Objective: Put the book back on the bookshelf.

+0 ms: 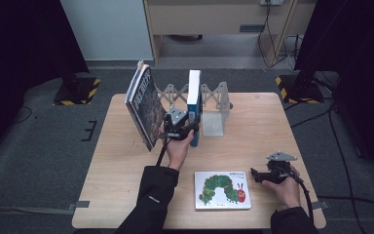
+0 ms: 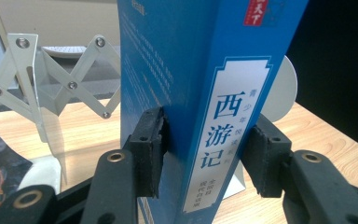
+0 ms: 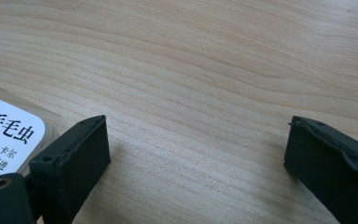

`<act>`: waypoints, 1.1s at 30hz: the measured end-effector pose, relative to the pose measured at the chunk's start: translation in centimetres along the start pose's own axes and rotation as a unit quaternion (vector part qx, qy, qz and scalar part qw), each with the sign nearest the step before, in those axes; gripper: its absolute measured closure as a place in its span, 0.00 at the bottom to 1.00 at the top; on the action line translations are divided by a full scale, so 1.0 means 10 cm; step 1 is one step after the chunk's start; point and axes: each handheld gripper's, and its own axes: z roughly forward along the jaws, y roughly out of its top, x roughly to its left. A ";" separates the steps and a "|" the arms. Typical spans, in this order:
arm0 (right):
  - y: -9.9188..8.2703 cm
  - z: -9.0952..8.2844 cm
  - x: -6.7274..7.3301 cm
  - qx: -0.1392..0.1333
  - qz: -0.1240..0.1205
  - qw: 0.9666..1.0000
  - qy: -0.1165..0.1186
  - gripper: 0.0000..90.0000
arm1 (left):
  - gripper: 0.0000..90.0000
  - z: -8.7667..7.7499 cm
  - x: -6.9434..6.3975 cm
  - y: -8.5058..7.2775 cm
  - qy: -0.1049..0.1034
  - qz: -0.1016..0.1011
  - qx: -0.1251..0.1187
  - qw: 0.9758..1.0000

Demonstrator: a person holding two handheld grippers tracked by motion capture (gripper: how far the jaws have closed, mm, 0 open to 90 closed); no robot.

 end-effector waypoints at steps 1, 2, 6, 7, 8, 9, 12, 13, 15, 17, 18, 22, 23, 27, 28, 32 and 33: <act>0.00 0.00 0.00 0.000 0.000 1.000 0.000 0.08 | 0.58 0.01 0.00 0.00 0.001 0.000 0.000 1.000; 0.00 0.00 0.00 0.000 0.000 1.000 0.000 0.08 | 0.58 0.02 0.00 0.01 0.002 0.000 0.001 1.000; 0.00 0.00 0.00 0.000 0.000 1.000 0.000 0.08 | 0.57 0.07 0.01 0.03 -0.003 0.001 0.002 1.000; 0.00 0.00 0.00 0.000 0.000 1.000 0.000 0.08 | 0.57 0.08 0.02 0.03 -0.005 0.001 0.000 1.000; 0.00 0.00 0.00 0.000 0.000 1.000 0.000 0.08 | 0.57 0.09 0.03 0.03 -0.011 0.001 -0.002 1.000; 0.00 0.00 0.00 0.000 0.000 1.000 0.000 0.08 | 0.56 0.10 0.03 0.03 -0.014 0.004 -0.003 1.000; 0.00 0.00 0.00 0.000 0.000 1.000 0.000 0.08 | 0.56 0.08 0.03 0.01 -0.018 0.009 -0.006 1.000; 0.00 0.00 0.00 0.000 0.000 1.000 0.000 0.08 | 0.56 0.06 0.04 0.01 -0.022 0.005 -0.007 1.000; 0.00 0.00 0.00 0.000 0.000 1.000 0.000 0.08 | 0.57 0.03 0.05 -0.02 -0.028 0.004 -0.009 1.000; 0.00 0.00 0.00 0.000 0.000 1.000 0.000 0.08 | 0.58 0.02 0.07 -0.04 -0.034 0.002 -0.009 0.999; 0.00 0.00 0.00 0.000 0.000 1.000 0.000 0.08 | 0.58 0.02 0.07 -0.03 -0.036 -0.002 -0.008 0.999; 0.00 0.00 0.00 0.000 0.000 1.000 -0.001 0.08 | 0.57 0.04 0.07 0.01 -0.035 -0.005 0.005 0.999; 0.00 0.00 0.00 0.000 0.000 1.000 -0.001 0.08 | 0.57 0.06 0.06 0.03 -0.034 -0.003 0.010 0.999; 0.00 0.00 0.00 0.000 0.000 1.000 -0.001 0.08 | 0.57 0.11 0.05 0.05 -0.034 -0.003 0.011 0.999; 0.00 0.00 0.00 0.000 0.000 1.000 -0.001 0.08 | 0.56 0.12 0.05 0.05 -0.035 -0.002 0.010 0.999; 0.00 0.00 0.00 0.000 0.000 1.000 -0.002 0.08 | 0.56 0.13 0.07 0.05 -0.039 -0.001 0.009 0.999; 0.00 0.00 0.00 0.000 -0.001 1.000 -0.002 0.07 | 0.55 0.12 0.07 0.05 -0.039 0.000 0.009 0.999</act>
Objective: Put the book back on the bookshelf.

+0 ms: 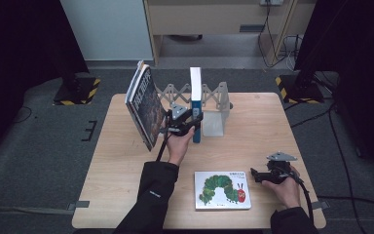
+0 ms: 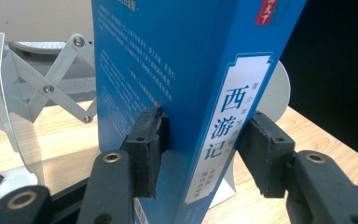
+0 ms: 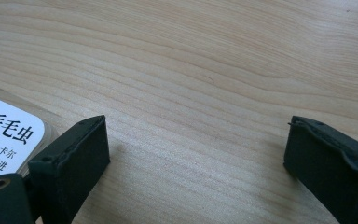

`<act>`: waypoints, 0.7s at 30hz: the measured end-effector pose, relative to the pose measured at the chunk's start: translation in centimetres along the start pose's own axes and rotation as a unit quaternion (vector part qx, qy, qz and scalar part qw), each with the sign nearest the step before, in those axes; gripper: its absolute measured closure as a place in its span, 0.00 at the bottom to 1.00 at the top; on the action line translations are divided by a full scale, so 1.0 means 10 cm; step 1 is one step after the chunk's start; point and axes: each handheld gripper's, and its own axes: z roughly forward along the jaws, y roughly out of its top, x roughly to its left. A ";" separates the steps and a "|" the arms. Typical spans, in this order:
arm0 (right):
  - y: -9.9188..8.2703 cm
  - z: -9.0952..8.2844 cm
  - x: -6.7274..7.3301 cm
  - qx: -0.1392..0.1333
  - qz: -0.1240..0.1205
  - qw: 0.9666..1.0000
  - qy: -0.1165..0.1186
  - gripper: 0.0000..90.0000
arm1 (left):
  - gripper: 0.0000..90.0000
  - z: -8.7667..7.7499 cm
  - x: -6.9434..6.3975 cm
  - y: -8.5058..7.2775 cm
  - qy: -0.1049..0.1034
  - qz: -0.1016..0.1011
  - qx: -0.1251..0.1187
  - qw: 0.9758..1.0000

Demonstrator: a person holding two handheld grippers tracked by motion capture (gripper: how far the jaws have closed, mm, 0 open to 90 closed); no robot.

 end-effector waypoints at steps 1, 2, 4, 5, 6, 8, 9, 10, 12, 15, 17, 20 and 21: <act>0.00 0.00 0.00 -0.001 -0.001 1.000 0.000 0.07 | 0.55 0.00 0.00 0.00 0.000 0.000 -0.001 1.000; 0.00 0.00 0.00 -0.001 -0.001 1.000 -0.001 0.07 | 0.55 -0.01 0.01 -0.01 0.000 -0.001 -0.002 1.000; 0.00 0.00 0.00 -0.001 0.000 1.000 0.000 0.07 | 0.56 -0.04 0.01 -0.02 -0.001 -0.003 0.000 1.000; 0.00 0.00 0.00 0.000 0.000 1.000 0.001 0.07 | 0.56 -0.05 0.01 -0.02 -0.002 -0.002 0.002 1.000; 0.00 0.00 0.00 0.000 -0.001 1.000 0.001 0.07 | 0.56 -0.08 0.01 -0.02 -0.005 -0.001 0.001 1.000; 0.00 0.00 0.00 0.000 -0.002 1.000 0.002 0.07 | 0.55 -0.14 0.01 -0.02 -0.010 0.003 0.003 1.000; 0.00 0.00 0.00 0.000 -0.001 1.000 0.002 0.07 | 0.54 -0.16 0.01 -0.03 -0.010 0.006 0.003 1.000; 0.00 0.00 0.00 0.000 -0.002 1.000 0.002 0.07 | 0.53 -0.19 0.02 -0.03 -0.013 0.010 0.006 1.000; 0.00 0.00 0.00 0.001 -0.003 1.000 0.003 0.06 | 0.53 -0.25 0.03 -0.04 -0.016 0.013 0.008 1.000; 0.00 0.00 0.00 0.002 -0.002 1.000 0.005 0.05 | 0.50 -0.34 0.05 -0.04 -0.030 -0.002 0.008 1.000; 0.00 0.01 0.00 0.003 -0.002 1.000 0.006 0.05 | 0.49 -0.41 0.06 -0.04 -0.031 0.005 0.009 0.999; 0.00 0.01 0.01 0.004 -0.003 1.000 0.007 0.03 | 0.47 -0.52 0.07 -0.03 -0.035 0.016 0.014 0.999; 0.01 0.02 0.01 0.006 -0.005 1.000 0.007 0.02 | 0.46 -0.55 0.08 -0.02 -0.032 0.021 0.015 0.999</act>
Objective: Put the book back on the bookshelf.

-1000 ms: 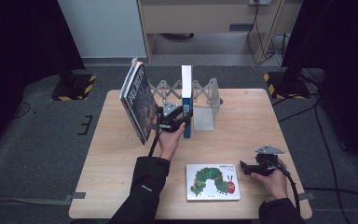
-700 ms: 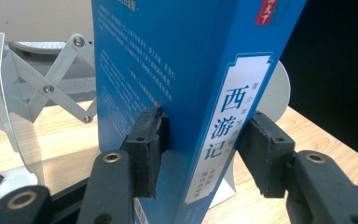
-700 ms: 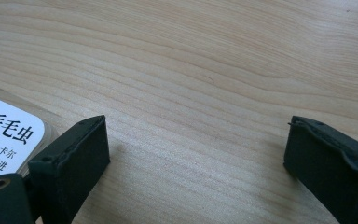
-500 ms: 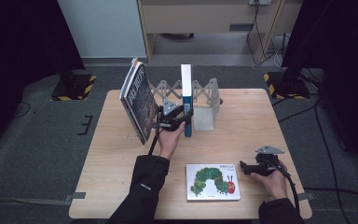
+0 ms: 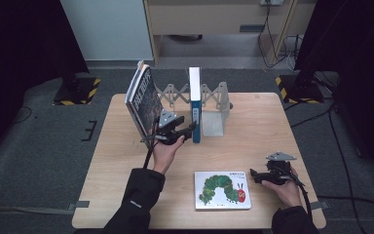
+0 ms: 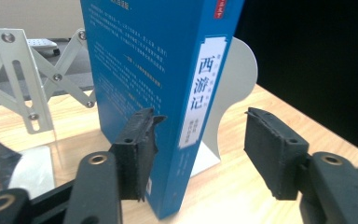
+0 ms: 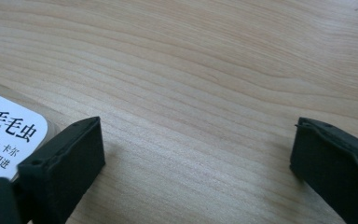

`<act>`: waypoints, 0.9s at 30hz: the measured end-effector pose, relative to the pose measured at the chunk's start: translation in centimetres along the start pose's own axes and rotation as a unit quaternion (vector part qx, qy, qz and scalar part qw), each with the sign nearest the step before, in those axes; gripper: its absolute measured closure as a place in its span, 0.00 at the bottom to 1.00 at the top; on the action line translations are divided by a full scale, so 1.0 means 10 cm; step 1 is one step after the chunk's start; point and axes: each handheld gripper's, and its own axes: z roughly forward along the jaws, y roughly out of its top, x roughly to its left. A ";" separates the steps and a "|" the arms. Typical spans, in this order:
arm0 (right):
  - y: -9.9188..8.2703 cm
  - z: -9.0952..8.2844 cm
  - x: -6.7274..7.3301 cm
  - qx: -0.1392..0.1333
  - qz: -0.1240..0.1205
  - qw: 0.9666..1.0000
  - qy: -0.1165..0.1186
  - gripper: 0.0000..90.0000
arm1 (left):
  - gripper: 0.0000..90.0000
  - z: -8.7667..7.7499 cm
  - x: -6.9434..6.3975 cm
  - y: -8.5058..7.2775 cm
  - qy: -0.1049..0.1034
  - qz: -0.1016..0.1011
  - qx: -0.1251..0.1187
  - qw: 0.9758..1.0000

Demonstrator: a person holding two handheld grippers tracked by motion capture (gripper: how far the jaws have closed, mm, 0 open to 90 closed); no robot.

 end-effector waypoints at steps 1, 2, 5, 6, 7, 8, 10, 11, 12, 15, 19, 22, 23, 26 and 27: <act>0.00 0.00 0.01 0.002 0.001 1.000 0.000 0.01 | 0.46 -0.04 0.00 0.00 0.000 0.002 0.001 1.000; 0.01 0.01 0.01 0.002 0.002 1.000 0.000 0.01 | 0.45 -0.07 0.00 0.00 -0.002 0.003 0.002 1.000; 0.01 0.01 0.01 0.002 0.002 1.000 0.000 0.01 | 0.43 -0.16 -0.01 0.01 -0.001 0.019 0.014 1.000; 0.01 0.01 0.01 0.002 0.001 1.000 0.000 0.01 | 0.43 -0.19 -0.02 0.01 0.002 0.029 0.018 0.999; 0.01 0.01 0.01 0.002 0.002 1.000 0.000 0.01 | 0.43 -0.22 -0.02 0.01 0.000 0.034 0.021 0.999; 0.01 0.01 0.01 0.002 0.002 1.000 0.000 0.01 | 0.42 -0.25 -0.03 0.01 0.001 0.037 0.023 0.999; 0.01 0.01 0.01 0.003 0.004 1.000 -0.002 0.01 | 0.42 -0.31 -0.03 0.00 -0.005 0.041 0.025 0.999; 0.01 0.00 0.02 0.005 0.004 1.000 -0.003 0.01 | 0.42 -0.33 -0.04 -0.01 -0.007 0.039 0.025 0.999; 0.01 0.00 0.02 0.007 0.005 1.000 -0.005 0.01 | 0.41 -0.35 -0.04 -0.04 -0.011 0.036 0.029 0.999; 0.02 -0.02 0.04 0.016 0.009 1.000 -0.009 0.02 | 0.40 -0.41 -0.08 -0.13 -0.018 0.047 0.046 0.998; 0.04 -0.06 0.04 0.029 0.012 0.999 -0.015 0.06 | 0.39 -0.49 -0.14 -0.24 -0.032 0.058 0.067 0.996; 0.07 -0.13 0.06 0.021 0.029 0.999 -0.011 0.06 | 0.38 -0.58 -0.18 -0.40 -0.048 0.065 0.088 0.993; 0.07 -0.13 0.06 0.021 0.029 0.999 -0.011 0.06 | 0.38 -0.58 -0.18 -0.40 -0.048 0.065 0.088 0.993; 0.10 -0.20 0.13 0.016 0.037 0.999 0.002 0.07 | 0.36 -0.62 -0.18 -0.62 -0.057 0.056 0.107 0.991; 0.10 -0.20 0.13 0.016 0.037 0.999 0.002 0.07 | 0.36 -0.62 -0.18 -0.62 -0.057 0.056 0.107 0.991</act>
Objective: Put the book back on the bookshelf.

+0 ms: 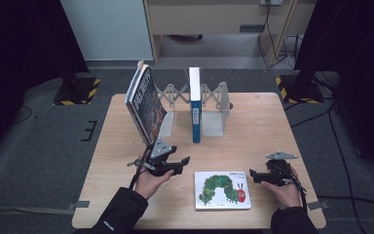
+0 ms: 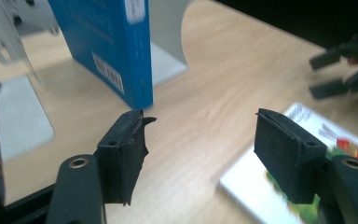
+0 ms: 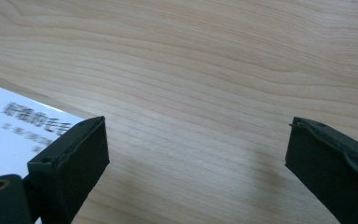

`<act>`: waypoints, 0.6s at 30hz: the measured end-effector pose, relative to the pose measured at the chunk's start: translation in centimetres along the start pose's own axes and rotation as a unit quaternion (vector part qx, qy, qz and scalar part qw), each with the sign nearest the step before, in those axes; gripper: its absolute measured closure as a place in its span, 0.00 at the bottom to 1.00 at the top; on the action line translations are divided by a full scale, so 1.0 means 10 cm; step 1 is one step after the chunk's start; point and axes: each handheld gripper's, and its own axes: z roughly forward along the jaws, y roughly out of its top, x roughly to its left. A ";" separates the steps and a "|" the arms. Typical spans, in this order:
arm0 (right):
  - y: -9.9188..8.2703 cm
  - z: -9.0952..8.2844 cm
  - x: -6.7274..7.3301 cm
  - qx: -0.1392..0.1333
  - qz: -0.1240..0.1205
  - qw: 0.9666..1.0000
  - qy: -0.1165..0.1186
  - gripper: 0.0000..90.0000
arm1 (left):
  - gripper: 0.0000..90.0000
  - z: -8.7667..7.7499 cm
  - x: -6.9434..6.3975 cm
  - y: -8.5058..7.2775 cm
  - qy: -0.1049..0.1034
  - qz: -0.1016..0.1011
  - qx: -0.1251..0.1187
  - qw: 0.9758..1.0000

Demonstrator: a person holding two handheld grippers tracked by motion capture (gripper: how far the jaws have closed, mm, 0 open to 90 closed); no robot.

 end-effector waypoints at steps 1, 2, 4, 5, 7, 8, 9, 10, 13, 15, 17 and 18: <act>0.01 -0.03 0.04 -0.006 0.002 1.000 0.006 0.07 | 0.36 0.01 0.00 -0.06 -0.005 -0.005 0.005 1.000; 0.01 -0.03 0.04 -0.006 0.002 1.000 0.006 0.07 | 0.36 0.02 -0.01 -0.12 -0.005 -0.004 0.010 1.000; 0.04 -0.07 0.09 -0.017 0.003 1.000 0.025 0.07 | 0.35 0.05 0.02 -0.26 -0.011 -0.021 0.019 1.000; 0.05 -0.09 0.11 -0.020 0.007 0.999 0.031 0.07 | 0.35 0.06 0.03 -0.28 -0.011 -0.025 0.024 0.999; 0.06 -0.12 0.16 -0.029 0.011 0.999 0.042 0.08 | 0.34 0.07 0.06 -0.30 -0.009 -0.028 0.028 0.999; 0.06 -0.12 0.16 -0.029 0.011 0.999 0.042 0.08 | 0.34 0.07 0.07 -0.31 -0.007 -0.029 0.030 0.999; 0.06 -0.15 0.21 -0.030 0.008 0.998 0.048 0.08 | 0.33 0.08 0.09 -0.32 -0.006 -0.031 0.032 0.999; 0.06 -0.16 0.24 -0.027 0.006 0.998 0.052 0.08 | 0.32 0.11 0.12 -0.38 -0.001 -0.029 0.046 0.998; 0.05 -0.17 0.31 -0.023 0.003 0.998 0.058 0.08 | 0.31 0.15 0.16 -0.44 0.007 -0.029 0.064 0.998; 0.03 -0.18 0.34 -0.017 0.005 0.998 0.063 0.08 | 0.30 0.18 0.20 -0.49 0.016 -0.027 0.082 0.996; 0.02 -0.17 0.37 -0.012 0.005 0.998 0.065 0.08 | 0.29 0.25 0.23 -0.56 0.035 -0.017 0.106 0.994; 0.02 -0.17 0.38 -0.007 0.006 0.998 0.067 0.09 | 0.29 0.27 0.24 -0.58 0.038 -0.013 0.112 0.993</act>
